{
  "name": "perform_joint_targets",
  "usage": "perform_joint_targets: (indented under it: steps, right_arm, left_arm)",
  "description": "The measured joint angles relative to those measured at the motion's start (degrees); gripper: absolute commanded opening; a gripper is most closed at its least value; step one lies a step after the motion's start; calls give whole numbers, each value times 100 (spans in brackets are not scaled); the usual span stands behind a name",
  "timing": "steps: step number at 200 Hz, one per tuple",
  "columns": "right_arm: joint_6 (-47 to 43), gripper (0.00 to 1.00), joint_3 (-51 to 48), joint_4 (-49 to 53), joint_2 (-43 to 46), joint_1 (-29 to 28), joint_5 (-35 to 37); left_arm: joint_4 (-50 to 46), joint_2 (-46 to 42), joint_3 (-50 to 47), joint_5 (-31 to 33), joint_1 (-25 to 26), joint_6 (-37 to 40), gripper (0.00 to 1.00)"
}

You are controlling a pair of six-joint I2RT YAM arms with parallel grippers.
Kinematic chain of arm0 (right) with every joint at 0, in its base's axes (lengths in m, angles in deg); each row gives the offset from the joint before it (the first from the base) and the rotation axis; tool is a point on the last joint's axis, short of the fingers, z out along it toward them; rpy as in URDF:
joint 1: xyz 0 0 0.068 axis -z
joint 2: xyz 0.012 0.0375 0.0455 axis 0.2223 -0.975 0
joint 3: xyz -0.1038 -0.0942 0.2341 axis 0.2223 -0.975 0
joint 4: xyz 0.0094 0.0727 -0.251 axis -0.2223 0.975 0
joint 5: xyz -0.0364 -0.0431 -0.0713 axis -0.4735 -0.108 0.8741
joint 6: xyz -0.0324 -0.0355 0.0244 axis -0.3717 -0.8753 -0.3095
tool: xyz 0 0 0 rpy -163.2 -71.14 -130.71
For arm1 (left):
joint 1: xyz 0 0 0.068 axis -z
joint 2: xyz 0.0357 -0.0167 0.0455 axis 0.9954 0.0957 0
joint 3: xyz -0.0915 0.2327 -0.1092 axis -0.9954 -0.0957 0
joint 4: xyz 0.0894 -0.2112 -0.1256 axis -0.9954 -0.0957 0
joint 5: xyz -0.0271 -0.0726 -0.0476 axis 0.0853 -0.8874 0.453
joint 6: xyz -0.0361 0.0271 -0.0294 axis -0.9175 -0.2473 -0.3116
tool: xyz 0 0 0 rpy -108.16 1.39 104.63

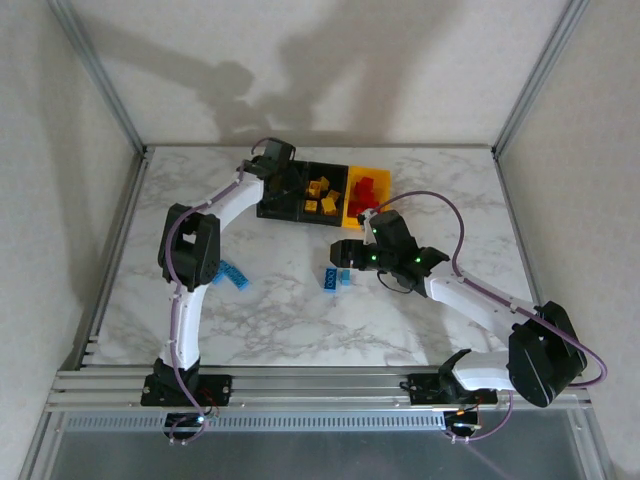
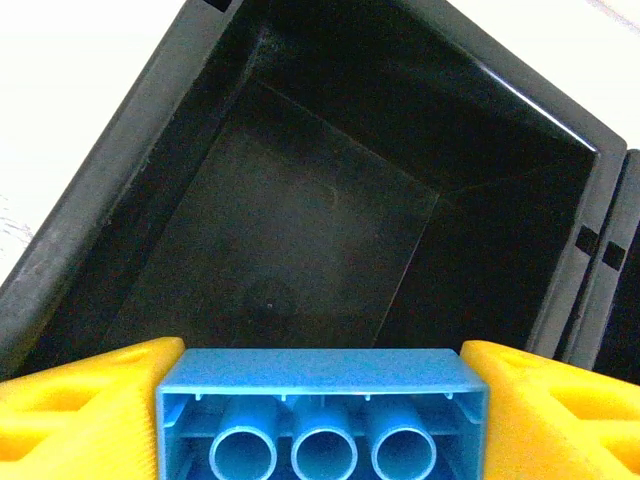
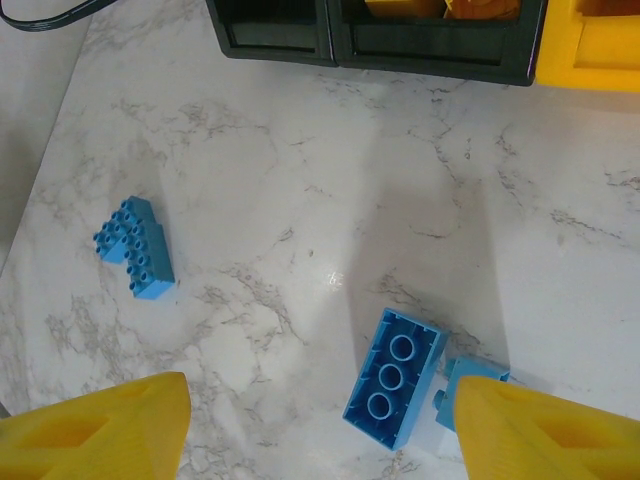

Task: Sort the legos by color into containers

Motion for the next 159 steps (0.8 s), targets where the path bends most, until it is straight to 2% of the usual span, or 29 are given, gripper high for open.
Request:
perform_joint_targets:
  steps: [111,159]
  right_arm:
    - [-7,72,-85,9,61,0,90]
    - [-155,72,-85,0,267,0,103]
  left_arm:
    - [9,-48,-101,2,85,-42,78]
    - [15,-1080,-973,-2,179,-37,79]
